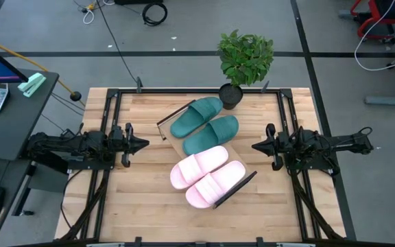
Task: Pick and place slides into the shelf
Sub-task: Return to Home Position
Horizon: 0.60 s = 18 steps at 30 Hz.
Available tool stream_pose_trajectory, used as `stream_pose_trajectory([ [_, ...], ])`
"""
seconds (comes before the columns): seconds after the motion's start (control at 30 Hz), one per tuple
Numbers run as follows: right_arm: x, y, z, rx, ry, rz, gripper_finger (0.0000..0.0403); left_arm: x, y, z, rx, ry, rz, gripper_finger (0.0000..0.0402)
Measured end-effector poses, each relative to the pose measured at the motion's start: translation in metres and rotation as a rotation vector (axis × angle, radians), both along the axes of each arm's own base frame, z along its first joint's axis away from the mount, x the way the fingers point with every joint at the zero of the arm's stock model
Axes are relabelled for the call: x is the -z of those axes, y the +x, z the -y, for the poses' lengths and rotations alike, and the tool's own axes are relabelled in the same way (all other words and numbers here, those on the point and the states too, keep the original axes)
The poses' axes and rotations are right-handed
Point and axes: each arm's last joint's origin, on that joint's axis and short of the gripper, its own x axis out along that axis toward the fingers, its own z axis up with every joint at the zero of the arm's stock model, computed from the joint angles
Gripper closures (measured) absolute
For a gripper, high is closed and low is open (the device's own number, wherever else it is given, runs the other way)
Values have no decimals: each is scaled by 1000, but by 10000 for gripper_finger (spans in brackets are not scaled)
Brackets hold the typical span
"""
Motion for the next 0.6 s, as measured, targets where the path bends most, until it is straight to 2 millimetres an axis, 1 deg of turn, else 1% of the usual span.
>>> stream_pose_trajectory([
  [0.17, 0, 0, 0, -1, 18, -1, 398, 0, 0, 0, 0, 0, 0, 361],
  [0.4, 0, 0, 0, 0, 19, -1, 384, 0, 0, 0, 0, 0, 0, 372],
  [0.6, 0, 0, 0, 0, 19, -1, 386, 0, 0, 0, 0, 0, 0, 370],
])
